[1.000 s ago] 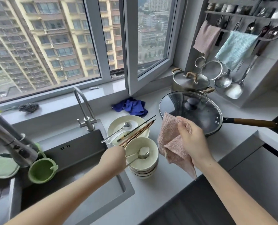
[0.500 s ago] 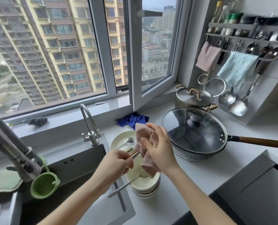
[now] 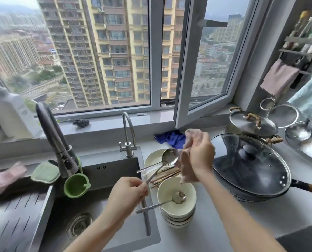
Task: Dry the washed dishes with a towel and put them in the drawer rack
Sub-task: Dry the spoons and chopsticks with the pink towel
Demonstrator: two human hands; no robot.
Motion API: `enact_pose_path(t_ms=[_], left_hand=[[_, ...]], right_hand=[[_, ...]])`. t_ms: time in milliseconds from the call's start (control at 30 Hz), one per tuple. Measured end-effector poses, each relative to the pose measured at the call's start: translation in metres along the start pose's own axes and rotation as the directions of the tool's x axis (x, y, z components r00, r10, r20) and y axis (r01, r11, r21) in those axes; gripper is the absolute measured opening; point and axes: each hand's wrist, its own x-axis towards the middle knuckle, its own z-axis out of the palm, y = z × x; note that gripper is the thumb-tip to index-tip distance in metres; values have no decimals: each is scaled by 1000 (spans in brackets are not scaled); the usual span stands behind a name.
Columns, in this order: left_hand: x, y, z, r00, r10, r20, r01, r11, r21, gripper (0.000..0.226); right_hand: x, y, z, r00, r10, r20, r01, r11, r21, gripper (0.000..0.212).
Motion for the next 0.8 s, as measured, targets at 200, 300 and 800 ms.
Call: enact_pose_path(t_ms=[200,300,800], left_hand=[[-12,-11,-18,990,-84,-110,57,972,-229,35],[-13,-10,-19,991,-127,-53,104,945,-310,37],[-11,-48,-171,983,-24,-184,-38,945,-324,28]], right_hand=[[-35,-48,3,798,256,546,-519,753,405,27],[-78,-68,28,667,199,718,-679,561,474,31],[-45,-144,86,951,166,259,-250,908,336,8]])
